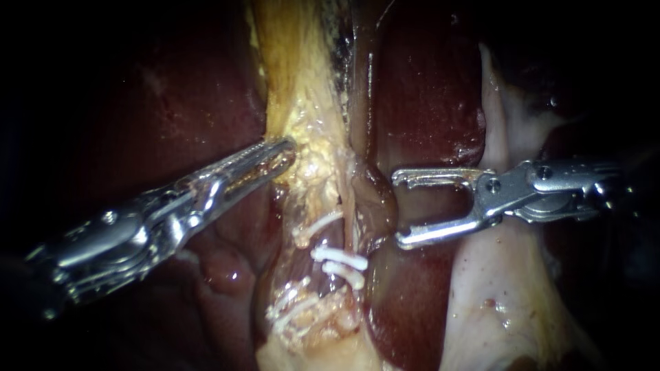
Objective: Going back second clip right tube
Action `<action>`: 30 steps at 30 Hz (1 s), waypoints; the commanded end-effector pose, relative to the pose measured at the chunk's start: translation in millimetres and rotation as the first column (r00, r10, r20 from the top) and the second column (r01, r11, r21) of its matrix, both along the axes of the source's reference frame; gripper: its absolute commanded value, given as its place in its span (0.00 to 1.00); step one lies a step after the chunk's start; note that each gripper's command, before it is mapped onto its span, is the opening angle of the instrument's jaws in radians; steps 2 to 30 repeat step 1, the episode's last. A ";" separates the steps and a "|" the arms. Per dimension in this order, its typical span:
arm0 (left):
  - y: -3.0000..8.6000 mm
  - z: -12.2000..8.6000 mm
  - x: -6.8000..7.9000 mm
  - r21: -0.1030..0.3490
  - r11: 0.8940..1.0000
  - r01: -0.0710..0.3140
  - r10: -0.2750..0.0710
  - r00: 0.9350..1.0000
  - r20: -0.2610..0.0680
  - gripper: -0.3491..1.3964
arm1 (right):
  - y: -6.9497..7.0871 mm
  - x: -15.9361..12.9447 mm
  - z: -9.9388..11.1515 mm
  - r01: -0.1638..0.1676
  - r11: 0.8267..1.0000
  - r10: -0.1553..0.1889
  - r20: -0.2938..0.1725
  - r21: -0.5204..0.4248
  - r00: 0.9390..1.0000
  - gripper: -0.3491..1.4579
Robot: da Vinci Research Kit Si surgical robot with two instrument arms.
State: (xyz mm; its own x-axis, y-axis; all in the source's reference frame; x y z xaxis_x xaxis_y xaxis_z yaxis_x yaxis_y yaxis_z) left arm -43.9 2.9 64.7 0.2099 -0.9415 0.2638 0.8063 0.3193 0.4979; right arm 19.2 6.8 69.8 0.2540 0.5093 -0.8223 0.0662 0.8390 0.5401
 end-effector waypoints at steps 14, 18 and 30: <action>0.0 0.0 0.0 0.000 1.000 -0.001 0.001 1.000 0.000 0.00 | 0.0 0.0 0.0 0.000 1.000 0.000 0.000 0.000 1.000 0.52; 0.0 0.0 0.0 0.000 1.000 -0.001 0.001 1.000 0.000 0.00 | 0.0 0.0 0.0 0.000 1.000 0.000 0.000 0.000 1.000 0.52; 0.0 0.0 0.0 0.000 1.000 -0.001 0.001 1.000 0.000 0.00 | 0.0 0.0 0.0 0.000 1.000 0.000 0.000 0.000 1.000 0.52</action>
